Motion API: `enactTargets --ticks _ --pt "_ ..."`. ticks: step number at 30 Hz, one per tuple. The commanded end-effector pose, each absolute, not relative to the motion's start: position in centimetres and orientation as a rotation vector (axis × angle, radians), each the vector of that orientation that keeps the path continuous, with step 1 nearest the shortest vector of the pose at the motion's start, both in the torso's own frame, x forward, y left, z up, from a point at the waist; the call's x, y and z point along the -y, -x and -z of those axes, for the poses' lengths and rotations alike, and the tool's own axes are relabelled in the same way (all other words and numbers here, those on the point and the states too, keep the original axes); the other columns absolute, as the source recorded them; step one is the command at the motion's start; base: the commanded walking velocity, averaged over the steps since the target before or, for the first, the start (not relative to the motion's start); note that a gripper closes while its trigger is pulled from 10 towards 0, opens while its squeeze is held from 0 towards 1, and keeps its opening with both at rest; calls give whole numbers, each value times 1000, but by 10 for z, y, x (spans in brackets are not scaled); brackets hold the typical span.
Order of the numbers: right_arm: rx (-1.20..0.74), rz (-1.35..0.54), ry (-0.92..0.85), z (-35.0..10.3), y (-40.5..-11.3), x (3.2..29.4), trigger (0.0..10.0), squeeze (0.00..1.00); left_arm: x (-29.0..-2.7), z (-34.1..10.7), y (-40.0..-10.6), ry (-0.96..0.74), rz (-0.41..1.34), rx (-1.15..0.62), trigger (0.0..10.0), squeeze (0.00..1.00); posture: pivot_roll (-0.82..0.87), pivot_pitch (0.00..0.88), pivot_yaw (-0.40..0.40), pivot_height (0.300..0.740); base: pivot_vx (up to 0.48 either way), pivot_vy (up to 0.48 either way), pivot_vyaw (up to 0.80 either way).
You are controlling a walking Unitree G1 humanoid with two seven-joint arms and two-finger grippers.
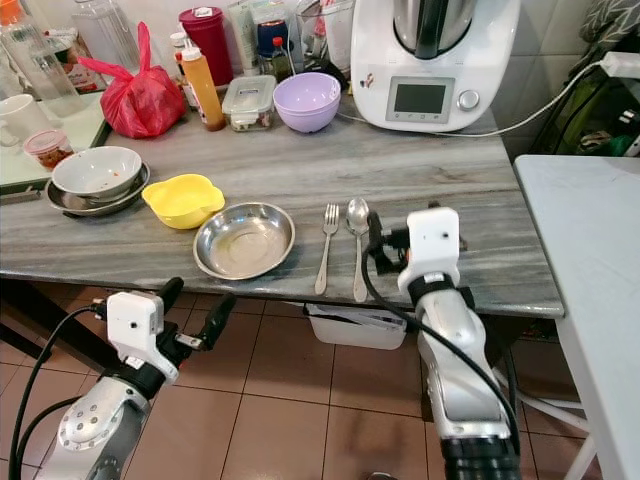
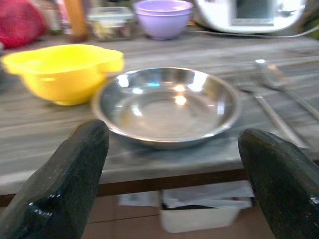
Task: Setting the table
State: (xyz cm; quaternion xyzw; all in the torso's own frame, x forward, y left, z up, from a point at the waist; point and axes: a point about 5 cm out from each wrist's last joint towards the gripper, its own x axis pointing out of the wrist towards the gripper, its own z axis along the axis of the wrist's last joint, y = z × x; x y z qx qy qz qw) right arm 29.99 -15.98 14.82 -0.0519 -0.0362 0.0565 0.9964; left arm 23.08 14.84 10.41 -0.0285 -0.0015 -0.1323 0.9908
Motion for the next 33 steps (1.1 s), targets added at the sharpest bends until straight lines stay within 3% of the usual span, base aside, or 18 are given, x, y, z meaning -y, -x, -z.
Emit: enactTargets --ticks 1,2,15,20,33 --pt "88 -126 93 -152 -298 157 10000 125 -159 -100 -232 25 194 -24 10000 0 -91 65 89 740 0 0 0" --pt "86 -132 95 -152 -296 156 10000 0 -159 -99 -231 25 188 -28 10000 0 -92 66 92 740 0 0 0" --pt "68 -125 87 -153 -294 152 10000 0 -159 -101 -240 5 150 -25 10000 0 -101 65 98 740 0 0 0" --pt "69 -120 86 -153 -294 152 10000 0 -159 -103 -243 9 141 -18 10000 0 -103 64 99 740 0 0 -756" --pt "67 -122 104 -153 -295 150 10000 0 -156 -100 -241 -13 143 -38 10000 0 -101 66 95 740 0 0 0"
